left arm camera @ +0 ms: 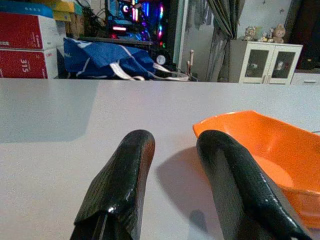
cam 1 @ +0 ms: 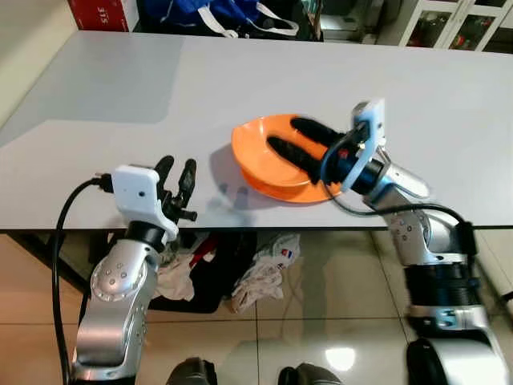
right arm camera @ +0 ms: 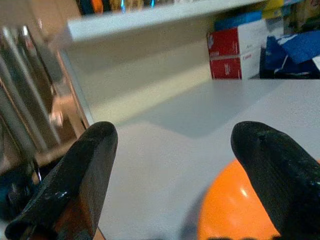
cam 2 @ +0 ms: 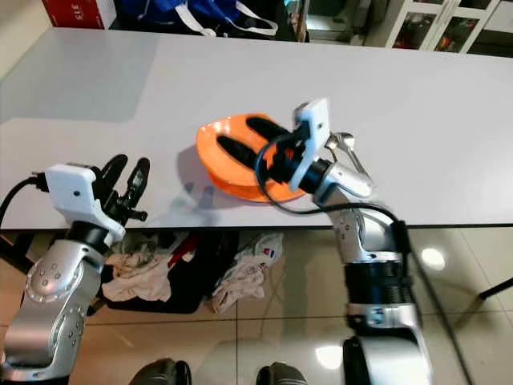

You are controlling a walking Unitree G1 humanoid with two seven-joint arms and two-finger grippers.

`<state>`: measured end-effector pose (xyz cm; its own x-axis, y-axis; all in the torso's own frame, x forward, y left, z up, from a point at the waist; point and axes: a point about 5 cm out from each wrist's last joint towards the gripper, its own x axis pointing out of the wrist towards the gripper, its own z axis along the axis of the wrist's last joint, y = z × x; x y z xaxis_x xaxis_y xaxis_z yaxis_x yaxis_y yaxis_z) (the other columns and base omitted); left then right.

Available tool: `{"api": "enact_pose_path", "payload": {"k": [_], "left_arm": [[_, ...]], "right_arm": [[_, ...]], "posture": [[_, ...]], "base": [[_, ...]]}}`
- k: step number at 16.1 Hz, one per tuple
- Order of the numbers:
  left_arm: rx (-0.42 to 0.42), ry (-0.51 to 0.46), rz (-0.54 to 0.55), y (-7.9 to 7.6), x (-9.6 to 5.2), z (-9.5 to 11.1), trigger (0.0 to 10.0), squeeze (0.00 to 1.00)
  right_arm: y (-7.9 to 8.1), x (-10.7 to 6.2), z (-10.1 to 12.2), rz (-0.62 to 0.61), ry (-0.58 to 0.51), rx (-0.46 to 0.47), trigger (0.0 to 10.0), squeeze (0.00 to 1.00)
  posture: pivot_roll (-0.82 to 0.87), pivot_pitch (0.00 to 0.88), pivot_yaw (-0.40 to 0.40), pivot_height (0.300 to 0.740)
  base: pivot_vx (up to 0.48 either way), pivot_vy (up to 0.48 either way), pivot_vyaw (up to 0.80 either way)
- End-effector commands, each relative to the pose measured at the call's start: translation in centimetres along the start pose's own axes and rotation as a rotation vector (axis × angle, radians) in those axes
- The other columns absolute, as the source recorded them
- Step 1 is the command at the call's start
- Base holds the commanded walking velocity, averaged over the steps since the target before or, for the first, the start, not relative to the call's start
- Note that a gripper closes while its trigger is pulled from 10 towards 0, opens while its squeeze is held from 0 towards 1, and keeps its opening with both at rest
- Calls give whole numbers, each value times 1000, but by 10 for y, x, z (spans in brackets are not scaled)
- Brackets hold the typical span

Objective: Setting the table

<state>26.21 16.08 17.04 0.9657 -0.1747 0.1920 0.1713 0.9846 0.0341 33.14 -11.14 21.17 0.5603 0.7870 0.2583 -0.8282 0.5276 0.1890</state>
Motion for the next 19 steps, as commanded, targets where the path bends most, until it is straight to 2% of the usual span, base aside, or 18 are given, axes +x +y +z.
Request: {"api": "enact_pose_path", "payload": {"k": [1, 2, 6, 8, 10, 13, 16, 19], "left_arm": [[2, -2, 21, 0, 2, 0, 10000, 0], [-23, -3, 49, 2, 1, -2, 10000, 0], [-35, 19, 72, 5, 6, -7, 10000, 0], [-20, 37, 85, 10, 7, -6, 10000, 0], [-18, 54, 97, 11, 5, -10, 10000, 0], [-3, 49, 71, 7, 12, -9, 10000, 0], [-6, 69, 74, 7, 9, -14, 10000, 0], [2, 72, 55, 5, 11, -14, 10000, 0]], "right_arm": [[-5, -2, 6, -46, -36, 25, 10000, 0], [-3, 0, 0, -52, -22, 35, 10000, 0], [3, 10, -3, -56, -49, 73, 10000, 0], [12, 14, -12, -65, -55, 93, 10000, 0], [13, 13, -17, -71, -46, 107, 10000, 0], [24, 22, -33, -67, 0, 85, 10000, 0], [36, 22, -44, -42, 21, 88, 10000, 0], [39, 25, -53, -40, 45, 65, 10000, 0]], "posture": [[-66, 76, -42, 740], [-67, 63, -53, 740], [-63, 55, -43, 740], [-60, 68, -31, 740], [-58, 57, -31, 740], [-61, 54, -26, 740], [-62, 57, -15, 740], [-57, 59, -14, 740]], "base": [[0, 0, 0], [0, 0, 0], [0, 0, 0], [0, 480, 0], [0, 480, 0], [0, 480, 0], [0, 480, 0], [0, 480, 0]]}}
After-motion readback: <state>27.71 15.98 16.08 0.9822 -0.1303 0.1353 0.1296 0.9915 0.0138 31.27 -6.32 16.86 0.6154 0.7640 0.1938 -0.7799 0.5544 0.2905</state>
